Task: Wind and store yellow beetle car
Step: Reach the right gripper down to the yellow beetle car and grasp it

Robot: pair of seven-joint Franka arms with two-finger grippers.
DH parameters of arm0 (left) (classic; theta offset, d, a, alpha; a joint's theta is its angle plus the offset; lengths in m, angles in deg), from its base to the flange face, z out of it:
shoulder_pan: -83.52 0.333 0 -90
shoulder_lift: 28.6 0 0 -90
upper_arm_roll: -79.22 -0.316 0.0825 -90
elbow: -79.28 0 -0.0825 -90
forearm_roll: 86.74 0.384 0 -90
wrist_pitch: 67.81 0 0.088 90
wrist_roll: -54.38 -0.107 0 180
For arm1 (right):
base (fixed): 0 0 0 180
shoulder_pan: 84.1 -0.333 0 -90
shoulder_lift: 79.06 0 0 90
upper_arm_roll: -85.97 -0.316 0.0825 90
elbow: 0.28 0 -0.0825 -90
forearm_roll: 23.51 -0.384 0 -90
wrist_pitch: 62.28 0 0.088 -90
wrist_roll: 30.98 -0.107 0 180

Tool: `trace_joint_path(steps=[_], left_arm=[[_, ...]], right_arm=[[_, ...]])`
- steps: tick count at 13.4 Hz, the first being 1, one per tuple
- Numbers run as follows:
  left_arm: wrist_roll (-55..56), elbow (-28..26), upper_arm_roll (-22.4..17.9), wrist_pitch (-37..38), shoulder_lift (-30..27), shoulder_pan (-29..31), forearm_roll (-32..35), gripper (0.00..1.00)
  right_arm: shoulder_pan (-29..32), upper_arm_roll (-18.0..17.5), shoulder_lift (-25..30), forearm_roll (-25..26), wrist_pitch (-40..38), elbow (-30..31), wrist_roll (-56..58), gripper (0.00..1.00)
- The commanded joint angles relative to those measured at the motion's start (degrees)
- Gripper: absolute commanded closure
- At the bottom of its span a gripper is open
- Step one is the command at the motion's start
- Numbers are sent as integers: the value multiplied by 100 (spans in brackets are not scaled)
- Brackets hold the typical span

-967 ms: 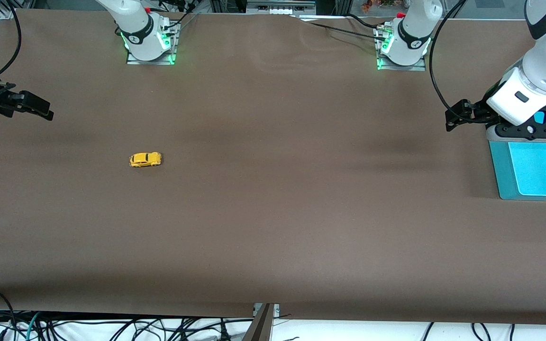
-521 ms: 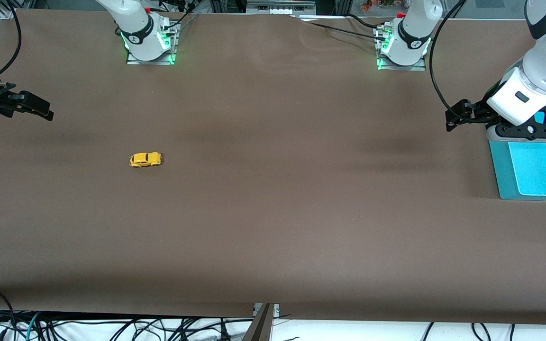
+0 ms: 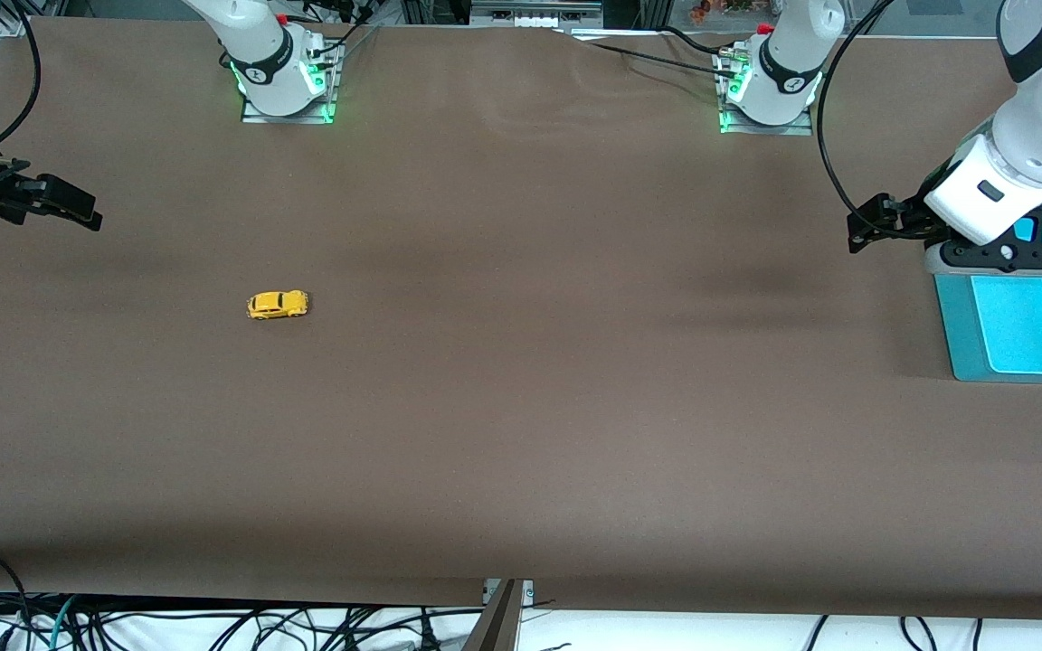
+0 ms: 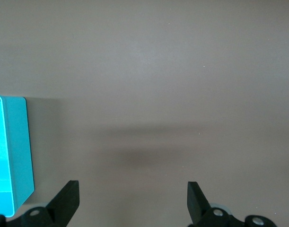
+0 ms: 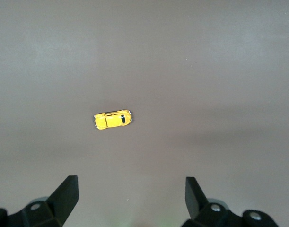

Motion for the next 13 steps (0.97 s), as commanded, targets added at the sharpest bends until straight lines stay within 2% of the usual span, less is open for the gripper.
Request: trace_joint_path(steps=[1, 8, 10, 11, 13], left_arm=[[-79, 192, -25, 121, 136, -51, 56, 0], [-79, 359, -25, 130, 294, -42, 47, 0], [-88, 359, -25, 130, 294, -42, 56, 0], [-97, 350, -34, 130, 294, -42, 56, 0], [-97, 341, -34, 130, 294, -42, 56, 0]], right_arm=[[-12, -76, 6, -21, 14, 0, -18, 0], [-671, -94, -275, -188, -82, 35, 52, 0], [-934, -120, -459, -170, -441, 27, 131, 0], [-1014, -120, -590, -127, -478, 35, 479, 0], [-1032, -111, -792, -74, -443, 35, 1890, 0]])
